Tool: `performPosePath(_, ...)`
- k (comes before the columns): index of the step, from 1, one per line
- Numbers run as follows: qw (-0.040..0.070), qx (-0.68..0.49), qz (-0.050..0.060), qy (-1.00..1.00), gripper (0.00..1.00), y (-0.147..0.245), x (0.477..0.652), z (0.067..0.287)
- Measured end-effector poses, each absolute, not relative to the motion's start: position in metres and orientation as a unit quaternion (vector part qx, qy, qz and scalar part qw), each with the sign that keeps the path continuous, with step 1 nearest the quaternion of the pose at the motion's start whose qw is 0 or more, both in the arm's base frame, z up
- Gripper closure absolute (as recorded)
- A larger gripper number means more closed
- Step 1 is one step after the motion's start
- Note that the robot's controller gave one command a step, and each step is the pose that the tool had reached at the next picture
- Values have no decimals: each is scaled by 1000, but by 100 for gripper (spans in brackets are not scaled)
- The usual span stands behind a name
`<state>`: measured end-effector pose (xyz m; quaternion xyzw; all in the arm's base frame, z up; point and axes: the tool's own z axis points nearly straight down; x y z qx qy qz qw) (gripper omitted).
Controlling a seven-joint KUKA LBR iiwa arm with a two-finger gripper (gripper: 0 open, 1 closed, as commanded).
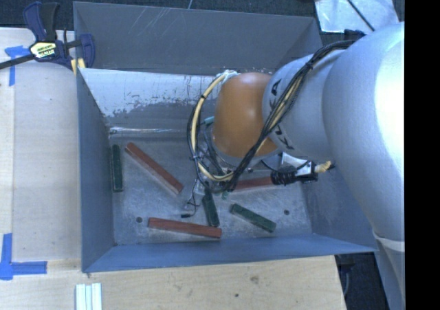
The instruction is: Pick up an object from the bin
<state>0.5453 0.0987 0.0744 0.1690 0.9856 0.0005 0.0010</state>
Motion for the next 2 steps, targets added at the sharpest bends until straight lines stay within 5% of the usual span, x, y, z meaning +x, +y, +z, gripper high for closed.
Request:
performPosePath(1, 1, 169, 0, 986, 0, 99, 545, 74)
performPosePath(2, 2, 143, 1, 990, 0, 59, 520, 73)
